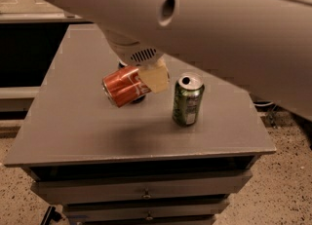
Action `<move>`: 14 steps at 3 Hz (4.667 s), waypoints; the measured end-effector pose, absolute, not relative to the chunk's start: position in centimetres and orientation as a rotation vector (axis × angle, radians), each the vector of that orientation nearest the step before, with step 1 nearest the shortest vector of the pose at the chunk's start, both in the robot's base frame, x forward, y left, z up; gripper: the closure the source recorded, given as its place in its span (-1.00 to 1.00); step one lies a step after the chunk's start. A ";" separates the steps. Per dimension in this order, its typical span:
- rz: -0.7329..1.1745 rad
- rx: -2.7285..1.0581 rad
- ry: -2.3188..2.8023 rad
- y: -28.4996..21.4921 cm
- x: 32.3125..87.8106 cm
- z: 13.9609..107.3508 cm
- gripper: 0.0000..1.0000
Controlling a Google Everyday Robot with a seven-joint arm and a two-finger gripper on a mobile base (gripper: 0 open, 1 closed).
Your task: Place coke can upright
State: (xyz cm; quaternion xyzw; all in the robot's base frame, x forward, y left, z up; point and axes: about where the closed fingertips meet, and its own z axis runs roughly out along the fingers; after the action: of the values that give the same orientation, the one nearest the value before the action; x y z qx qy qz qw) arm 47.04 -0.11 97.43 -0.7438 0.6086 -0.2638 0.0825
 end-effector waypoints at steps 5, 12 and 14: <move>-0.780 -2.227 1.849 0.8 46.7 95.8 0.16; -0.784 -2.255 1.882 0.6 45.9 94.2 0.06; -0.778 -2.258 1.892 0.4 45.9 93.7 0.04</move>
Offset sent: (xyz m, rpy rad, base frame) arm -0.0012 0.0000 -0.0223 -0.0475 0.0482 -0.0449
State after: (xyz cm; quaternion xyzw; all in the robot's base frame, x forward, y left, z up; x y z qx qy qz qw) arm 45.90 0.43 93.74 -0.7402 0.6203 -0.2551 0.0472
